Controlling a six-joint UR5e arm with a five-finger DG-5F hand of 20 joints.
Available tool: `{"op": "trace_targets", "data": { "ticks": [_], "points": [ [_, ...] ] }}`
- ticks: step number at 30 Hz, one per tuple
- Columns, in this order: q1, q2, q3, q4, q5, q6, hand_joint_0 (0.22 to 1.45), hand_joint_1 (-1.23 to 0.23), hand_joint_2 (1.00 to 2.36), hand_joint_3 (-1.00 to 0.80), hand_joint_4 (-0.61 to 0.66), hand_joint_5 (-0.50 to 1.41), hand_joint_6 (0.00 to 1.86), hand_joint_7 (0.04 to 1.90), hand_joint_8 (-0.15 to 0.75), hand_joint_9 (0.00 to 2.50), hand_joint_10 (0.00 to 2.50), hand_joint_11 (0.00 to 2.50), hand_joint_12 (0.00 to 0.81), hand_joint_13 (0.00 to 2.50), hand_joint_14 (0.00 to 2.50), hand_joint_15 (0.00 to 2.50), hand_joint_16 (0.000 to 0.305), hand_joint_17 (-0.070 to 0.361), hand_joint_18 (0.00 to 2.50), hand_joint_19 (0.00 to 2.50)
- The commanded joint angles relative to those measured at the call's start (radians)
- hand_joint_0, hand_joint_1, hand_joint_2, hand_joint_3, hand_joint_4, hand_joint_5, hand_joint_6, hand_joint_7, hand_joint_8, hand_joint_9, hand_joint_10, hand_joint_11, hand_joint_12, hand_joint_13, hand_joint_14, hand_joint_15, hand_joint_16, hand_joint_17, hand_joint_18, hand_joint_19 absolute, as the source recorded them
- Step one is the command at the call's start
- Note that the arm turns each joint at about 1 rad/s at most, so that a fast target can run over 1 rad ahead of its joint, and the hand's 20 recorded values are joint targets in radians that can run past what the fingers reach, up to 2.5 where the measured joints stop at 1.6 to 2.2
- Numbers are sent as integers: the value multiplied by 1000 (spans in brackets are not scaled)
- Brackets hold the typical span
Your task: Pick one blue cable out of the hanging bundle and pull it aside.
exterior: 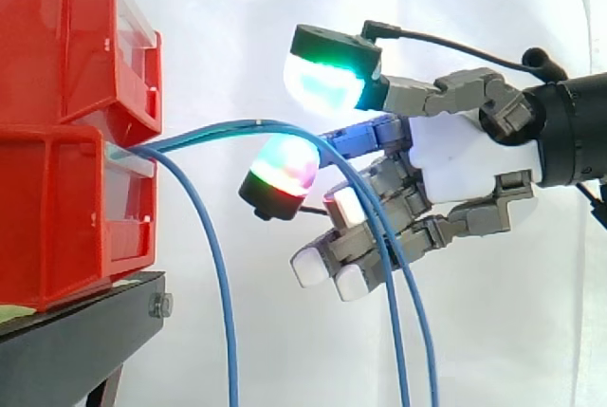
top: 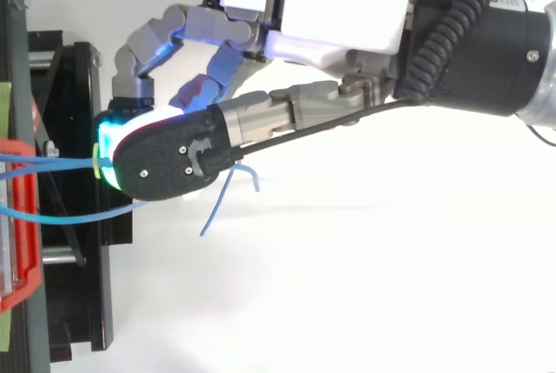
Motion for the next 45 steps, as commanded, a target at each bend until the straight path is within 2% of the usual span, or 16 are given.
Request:
{"op": "trace_targets", "data": {
  "ticks": [1, 4, 6, 11, 14, 19, 22, 26, 34, 39, 45],
  "points": [
    [0, 0, 0, 0, 0, 0, 577, -548, 1012, -362, 22, -102, 835, 996, 247, 1121, 21, 577, 265, 814, 18, 451, 44, 99, 649, 544],
    [-2, 0, 2, 2, 0, 0, 572, -622, 1018, -232, 15, -115, 878, 978, 246, 1101, 23, 604, 267, 817, 19, 462, 45, 101, 662, 545],
    [-2, 0, 3, 3, 0, -2, 576, -677, 1018, -182, 6, -124, 913, 854, 256, 1085, 19, 606, 271, 824, 19, 466, 47, 105, 681, 533],
    [-2, 0, 5, 3, 0, -2, 597, -744, 1017, -115, -14, -139, 938, 817, 252, 1035, 21, 615, 282, 815, 19, 455, 49, 111, 695, 521],
    [-2, 0, 5, 3, 0, -2, 647, -797, 1021, -148, -103, -155, 954, 852, 225, 983, 22, 625, 256, 782, 20, 463, 44, 100, 662, 524],
    [-2, 0, 5, 3, 0, -2, 686, -835, 1021, -196, -158, -162, 959, 861, 213, 965, 22, 633, 254, 768, 19, 452, 43, 98, 662, 504],
    [-2, 0, 5, 2, 0, 0, 725, -862, 1021, -216, -201, -163, 957, 980, 211, 962, 22, 643, 249, 764, 18, 443, 43, 96, 661, 488],
    [-2, 0, 5, 2, 0, 0, 754, -893, 1020, -243, -241, -165, 969, 938, 201, 995, 22, 666, 243, 771, 18, 442, 41, 92, 671, 480],
    [-2, 0, 5, 0, -2, 0, 791, -929, 1005, -439, -212, -156, 981, 877, 188, 1007, 22, 687, 234, 802, 20, 458, 38, 86, 706, 485],
    [-2, 0, 5, 0, -3, 3, 774, -941, 1001, -500, -192, -152, 977, 882, 186, 1008, 22, 691, 234, 812, 19, 460, 38, 86, 719, 469],
    [-2, 0, 5, 0, -11, 5, 751, -964, 1001, -487, -167, -146, 973, 885, 181, 1023, 23, 696, 231, 818, 21, 463, 38, 85, 724, 473]
  ]
}}
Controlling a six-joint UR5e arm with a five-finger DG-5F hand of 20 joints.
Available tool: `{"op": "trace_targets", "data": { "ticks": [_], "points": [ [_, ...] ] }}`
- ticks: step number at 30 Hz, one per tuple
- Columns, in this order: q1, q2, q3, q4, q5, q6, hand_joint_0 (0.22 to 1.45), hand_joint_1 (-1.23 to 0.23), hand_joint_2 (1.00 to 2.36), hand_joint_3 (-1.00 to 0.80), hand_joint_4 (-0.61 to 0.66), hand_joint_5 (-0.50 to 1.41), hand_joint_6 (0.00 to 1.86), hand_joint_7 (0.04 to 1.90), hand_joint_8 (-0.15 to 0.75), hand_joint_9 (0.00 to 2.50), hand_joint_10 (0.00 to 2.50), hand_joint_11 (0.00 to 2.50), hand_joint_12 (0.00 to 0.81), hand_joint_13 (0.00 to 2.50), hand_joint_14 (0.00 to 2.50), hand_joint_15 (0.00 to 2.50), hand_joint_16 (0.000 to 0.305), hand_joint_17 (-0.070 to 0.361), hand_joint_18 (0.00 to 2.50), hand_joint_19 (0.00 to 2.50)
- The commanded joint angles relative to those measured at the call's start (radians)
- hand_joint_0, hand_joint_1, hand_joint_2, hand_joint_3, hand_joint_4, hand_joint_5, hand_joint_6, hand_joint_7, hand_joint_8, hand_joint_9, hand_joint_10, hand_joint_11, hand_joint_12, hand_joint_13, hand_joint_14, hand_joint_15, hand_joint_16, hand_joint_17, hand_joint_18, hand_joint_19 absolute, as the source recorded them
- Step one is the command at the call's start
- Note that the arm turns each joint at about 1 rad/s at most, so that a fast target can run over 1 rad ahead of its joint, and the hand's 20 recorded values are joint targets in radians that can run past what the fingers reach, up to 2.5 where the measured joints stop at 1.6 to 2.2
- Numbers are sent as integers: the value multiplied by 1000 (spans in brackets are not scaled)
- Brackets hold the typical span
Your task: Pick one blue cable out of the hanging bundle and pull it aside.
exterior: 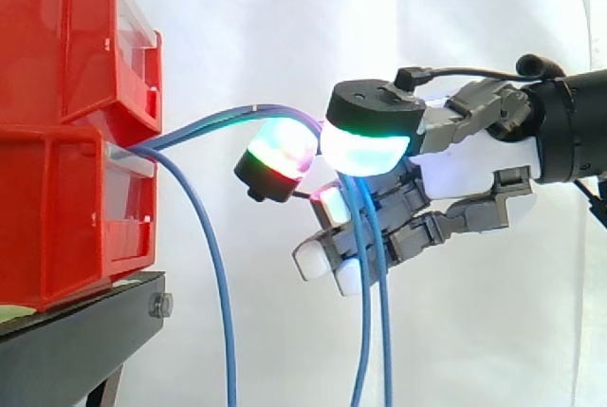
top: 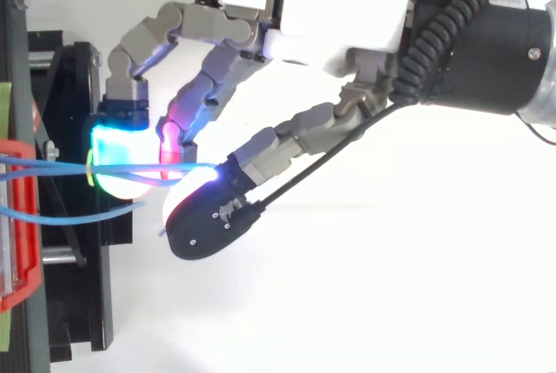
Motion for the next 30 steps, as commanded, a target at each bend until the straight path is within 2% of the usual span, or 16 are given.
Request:
{"op": "trace_targets", "data": {
  "ticks": [1, 3, 5, 6, 8, 10, 14, 23, 26, 29, 30],
  "points": [
    [0, 0, 0, 0, -7, 0, 742, -972, 1004, -469, -139, -144, 974, 833, 182, 1023, 23, 696, 233, 817, 21, 470, 38, 85, 723, 473],
    [0, 0, -1, 0, -8, 0, 690, -979, 1006, -430, -89, -142, 972, 754, 182, 1025, 24, 700, 235, 809, 20, 479, 38, 86, 716, 489],
    [0, 0, -1, 0, -8, 0, 651, -970, 1008, -429, -75, -142, 961, 774, 182, 1031, 23, 709, 233, 808, 20, 486, 39, 87, 711, 506],
    [0, 0, -1, 0, -8, 0, 578, -952, 1002, -469, -52, -139, 949, 746, 195, 1047, 25, 694, 243, 809, 20, 494, 40, 91, 707, 520],
    [0, 0, 0, 0, -8, 0, 552, -935, 1000, -500, -35, -137, 931, 779, 205, 1059, 23, 687, 245, 810, 20, 495, 41, 93, 711, 527],
    [-2, 0, 0, 0, -8, 0, 468, -932, 1000, -500, 5, -131, 891, 789, 224, 1088, 23, 679, 273, 835, 19, 491, 47, 105, 750, 526],
    [-2, 0, -1, 0, -8, 0, 415, -869, 1000, -500, 41, -121, 870, 751, 245, 1127, 22, 663, 297, 863, 20, 485, 53, 119, 798, 517],
    [-3, 0, -1, 0, -8, 0, 501, -678, 1000, -500, 15, -83, 768, 902, 220, 1179, 23, 647, 268, 865, 20, 496, 47, 106, 760, 561],
    [-3, 0, -1, 0, -8, 0, 554, -663, 1009, -400, -9, -74, 743, 988, 207, 1196, 23, 652, 256, 866, 22, 501, 44, 99, 739, 579],
    [-3, 0, -1, 0, -8, 0, 564, -682, 1014, -334, -37, -83, 787, 960, 212, 1194, 22, 656, 256, 866, 21, 511, 44, 98, 736, 579],
    [-3, 0, -1, 0, -8, 0, 566, -701, 1017, -263, -49, -87, 792, 1033, 225, 1188, 24, 672, 259, 866, 21, 511, 44, 98, 736, 581]
  ]
}}
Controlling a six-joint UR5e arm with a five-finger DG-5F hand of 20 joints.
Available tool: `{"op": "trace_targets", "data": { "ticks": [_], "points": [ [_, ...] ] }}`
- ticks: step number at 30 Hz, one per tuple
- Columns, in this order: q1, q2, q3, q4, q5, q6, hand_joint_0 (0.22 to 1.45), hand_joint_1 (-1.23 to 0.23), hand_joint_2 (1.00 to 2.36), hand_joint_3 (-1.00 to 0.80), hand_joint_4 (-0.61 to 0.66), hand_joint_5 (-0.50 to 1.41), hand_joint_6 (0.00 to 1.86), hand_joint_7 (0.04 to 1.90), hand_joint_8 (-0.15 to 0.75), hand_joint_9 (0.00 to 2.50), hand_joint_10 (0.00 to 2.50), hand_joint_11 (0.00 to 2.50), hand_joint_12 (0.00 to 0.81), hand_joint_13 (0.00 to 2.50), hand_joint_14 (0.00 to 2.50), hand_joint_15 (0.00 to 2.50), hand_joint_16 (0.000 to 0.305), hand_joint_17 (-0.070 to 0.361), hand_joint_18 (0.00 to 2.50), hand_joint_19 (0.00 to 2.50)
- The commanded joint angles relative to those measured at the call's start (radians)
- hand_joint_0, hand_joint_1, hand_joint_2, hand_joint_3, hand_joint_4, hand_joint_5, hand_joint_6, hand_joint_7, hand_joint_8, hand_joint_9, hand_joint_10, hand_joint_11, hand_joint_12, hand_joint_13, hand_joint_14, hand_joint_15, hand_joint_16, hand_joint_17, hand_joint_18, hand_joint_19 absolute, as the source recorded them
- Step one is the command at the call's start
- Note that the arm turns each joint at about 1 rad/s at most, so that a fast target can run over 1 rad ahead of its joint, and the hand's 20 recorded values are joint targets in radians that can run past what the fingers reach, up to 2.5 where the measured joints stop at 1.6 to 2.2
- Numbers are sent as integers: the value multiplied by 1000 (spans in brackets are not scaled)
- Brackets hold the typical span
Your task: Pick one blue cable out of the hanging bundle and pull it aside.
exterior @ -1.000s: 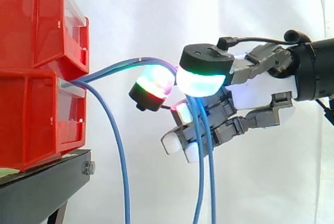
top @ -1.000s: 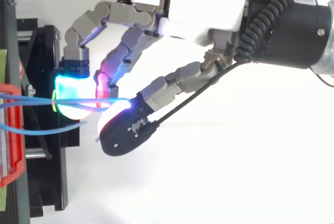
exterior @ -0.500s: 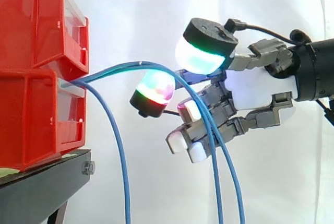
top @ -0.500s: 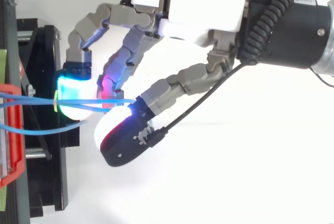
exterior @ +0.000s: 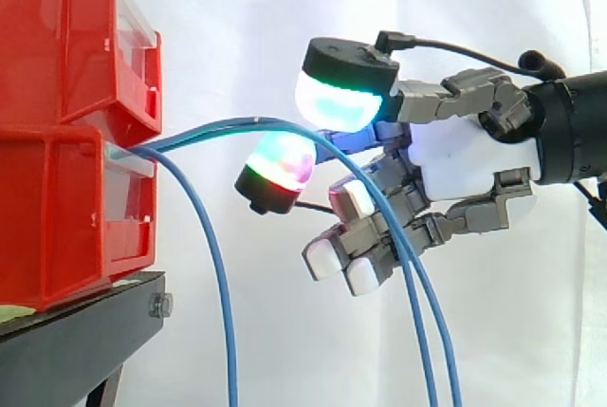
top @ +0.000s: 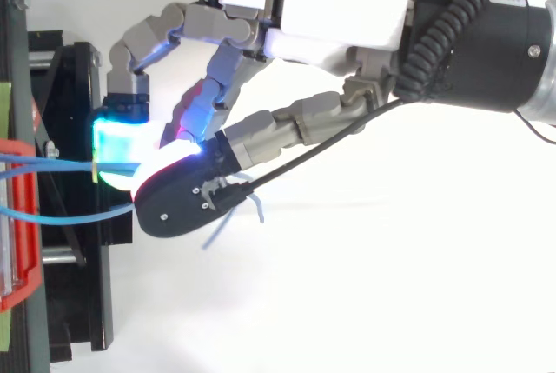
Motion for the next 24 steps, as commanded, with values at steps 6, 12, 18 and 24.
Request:
{"op": "trace_targets", "data": {
  "ticks": [6, 12, 18, 24],
  "points": [
    [3, 0, 0, 0, 2, 0, 590, -797, 1021, -144, -50, -115, 881, 967, 224, 1140, 23, 673, 259, 857, 20, 499, 44, 99, 744, 556],
    [5, 0, 0, -2, 2, -5, 677, -886, 1025, -164, -164, -136, 931, 967, 216, 1098, 24, 689, 252, 834, 21, 479, 43, 96, 745, 513],
    [8, 0, 0, -17, 3, -5, 757, -909, 1014, -338, -270, -146, 949, 982, 197, 1063, 23, 683, 243, 816, 19, 467, 42, 93, 731, 499],
    [8, 0, 0, -20, 3, -5, 797, -892, 1003, -470, -369, -142, 961, 1100, 182, 1077, 21, 665, 233, 821, 19, 466, 40, 89, 723, 495]
  ]
}}
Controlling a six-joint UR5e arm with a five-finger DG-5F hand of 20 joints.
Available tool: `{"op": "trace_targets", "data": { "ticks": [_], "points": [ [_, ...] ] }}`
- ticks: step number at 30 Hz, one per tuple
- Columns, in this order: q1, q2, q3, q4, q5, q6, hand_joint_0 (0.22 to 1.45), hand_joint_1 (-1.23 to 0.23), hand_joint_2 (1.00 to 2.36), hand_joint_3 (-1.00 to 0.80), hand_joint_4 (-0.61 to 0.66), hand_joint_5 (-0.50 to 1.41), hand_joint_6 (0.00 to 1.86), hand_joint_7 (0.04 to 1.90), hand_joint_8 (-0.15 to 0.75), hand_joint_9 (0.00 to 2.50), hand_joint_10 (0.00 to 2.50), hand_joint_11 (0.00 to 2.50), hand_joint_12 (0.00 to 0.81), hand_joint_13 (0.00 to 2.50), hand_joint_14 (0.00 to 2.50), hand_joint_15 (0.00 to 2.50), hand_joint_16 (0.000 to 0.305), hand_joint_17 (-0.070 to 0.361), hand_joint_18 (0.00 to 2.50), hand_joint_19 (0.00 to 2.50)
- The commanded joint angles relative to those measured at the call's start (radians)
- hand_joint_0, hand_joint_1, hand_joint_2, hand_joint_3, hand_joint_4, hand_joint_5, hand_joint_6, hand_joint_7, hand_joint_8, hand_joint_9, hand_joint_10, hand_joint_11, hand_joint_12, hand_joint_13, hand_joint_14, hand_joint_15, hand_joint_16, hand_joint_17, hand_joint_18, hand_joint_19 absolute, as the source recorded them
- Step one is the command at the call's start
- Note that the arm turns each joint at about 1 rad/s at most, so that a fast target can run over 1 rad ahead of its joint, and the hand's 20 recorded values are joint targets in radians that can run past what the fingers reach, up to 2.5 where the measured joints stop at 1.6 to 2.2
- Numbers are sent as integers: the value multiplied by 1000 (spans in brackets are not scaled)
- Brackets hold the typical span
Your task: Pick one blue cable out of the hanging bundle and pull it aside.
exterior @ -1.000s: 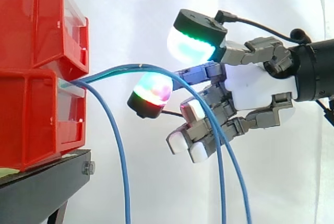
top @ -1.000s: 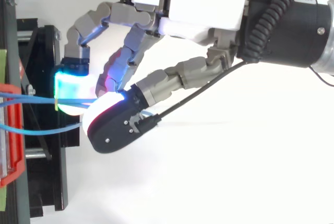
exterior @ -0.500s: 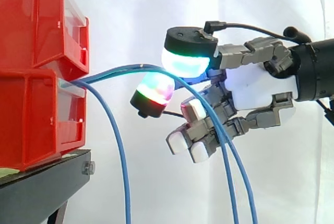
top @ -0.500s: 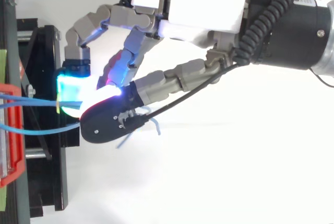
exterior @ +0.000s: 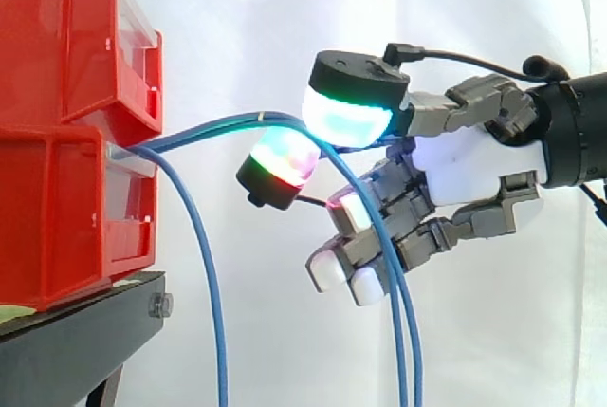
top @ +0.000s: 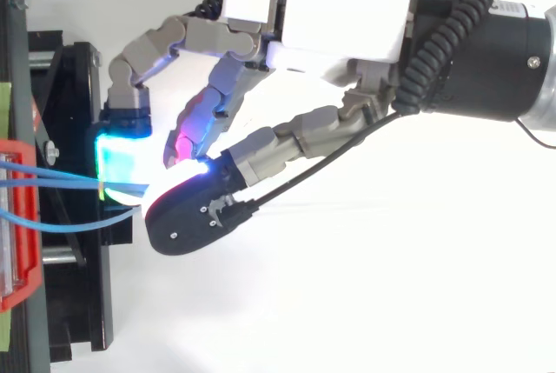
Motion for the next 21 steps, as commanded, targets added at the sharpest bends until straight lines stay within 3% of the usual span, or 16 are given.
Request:
{"op": "trace_targets", "data": {
  "ticks": [1, 6, 11, 14, 17, 21],
  "points": [
    [0, 0, 0, -1, -1, 0, 799, -890, 1002, -481, -374, -141, 963, 1100, 183, 1080, 24, 666, 234, 821, 19, 468, 39, 88, 723, 495],
    [0, 0, 0, -1, -3, 2, 784, -903, 1000, -500, -362, -138, 968, 1091, 184, 1092, 23, 663, 233, 830, 20, 457, 38, 86, 738, 485],
    [0, 0, 0, -1, -3, 5, 733, -894, 1000, -500, -265, -126, 964, 1038, 191, 1118, 24, 669, 231, 842, 21, 464, 38, 87, 750, 493],
    [0, 0, 0, -1, -3, 3, 660, -838, 1000, -500, -179, -111, 952, 980, 197, 1162, 23, 672, 233, 857, 20, 468, 39, 88, 750, 521],
    [0, 0, 0, -1, -3, 0, 609, -765, 1000, -500, -177, -106, 953, 825, 182, 1209, 22, 669, 231, 872, 20, 484, 40, 90, 750, 545],
    [0, 0, -2, -1, -3, 0, 572, -683, 1001, -490, -191, -84, 896, 902, 187, 1274, 23, 599, 223, 874, 19, 466, 41, 92, 747, 550]
  ]
}}
